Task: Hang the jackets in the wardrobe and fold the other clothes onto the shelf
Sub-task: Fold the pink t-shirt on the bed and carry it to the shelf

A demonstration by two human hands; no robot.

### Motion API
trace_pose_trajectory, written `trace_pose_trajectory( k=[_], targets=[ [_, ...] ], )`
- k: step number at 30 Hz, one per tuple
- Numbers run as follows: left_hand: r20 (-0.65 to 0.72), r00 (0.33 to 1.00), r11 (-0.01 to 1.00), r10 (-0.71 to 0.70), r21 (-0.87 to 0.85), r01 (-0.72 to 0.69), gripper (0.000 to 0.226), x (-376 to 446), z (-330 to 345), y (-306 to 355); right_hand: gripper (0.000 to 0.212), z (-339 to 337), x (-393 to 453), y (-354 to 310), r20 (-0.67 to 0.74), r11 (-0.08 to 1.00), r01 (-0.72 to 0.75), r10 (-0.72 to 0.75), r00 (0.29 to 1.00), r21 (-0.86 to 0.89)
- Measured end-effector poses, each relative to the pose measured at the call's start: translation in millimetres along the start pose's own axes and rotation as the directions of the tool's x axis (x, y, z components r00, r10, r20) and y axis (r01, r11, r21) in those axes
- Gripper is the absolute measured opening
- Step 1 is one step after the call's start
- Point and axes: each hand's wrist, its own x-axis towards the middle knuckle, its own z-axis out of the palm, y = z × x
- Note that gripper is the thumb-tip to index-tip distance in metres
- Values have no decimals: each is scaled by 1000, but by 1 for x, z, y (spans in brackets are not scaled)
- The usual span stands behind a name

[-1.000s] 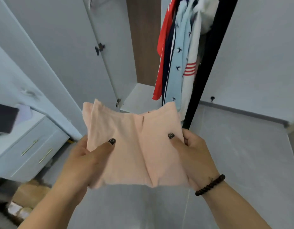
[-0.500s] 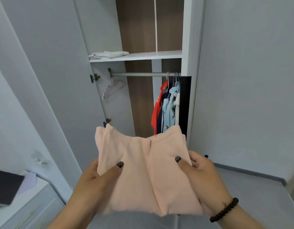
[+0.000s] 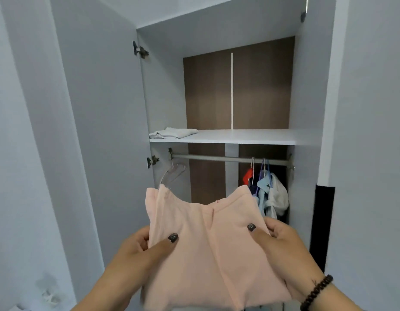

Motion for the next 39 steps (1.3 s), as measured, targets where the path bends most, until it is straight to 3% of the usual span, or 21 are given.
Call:
trace_pose_trajectory(
  k=[9, 17, 23, 33, 39],
  targets=[
    [71, 993, 992, 91, 76, -97, 21, 105, -98, 37, 16, 68, 112, -70, -100, 974, 198, -209, 973, -110],
    [53, 987, 986, 153, 52, -156, 21, 207, -127, 60, 30, 91, 259, -108, -100, 921, 288, -323, 941, -263],
    [-36, 976, 976, 216, -24, -217, 18, 309, -107, 73, 42, 99, 398, -142, -7, 731, 369, -455, 891, -574],
    [-150, 971, 963, 186, -167, -210, 19, 511, -80, 121, 33, 137, 645, -202, 103, 520, 454, -568, 816, -724],
    [-157, 967, 956, 199, -185, -226, 19, 588, -80, 136, 27, 175, 751, -207, 86, 401, 406, -617, 782, -821]
  ],
)
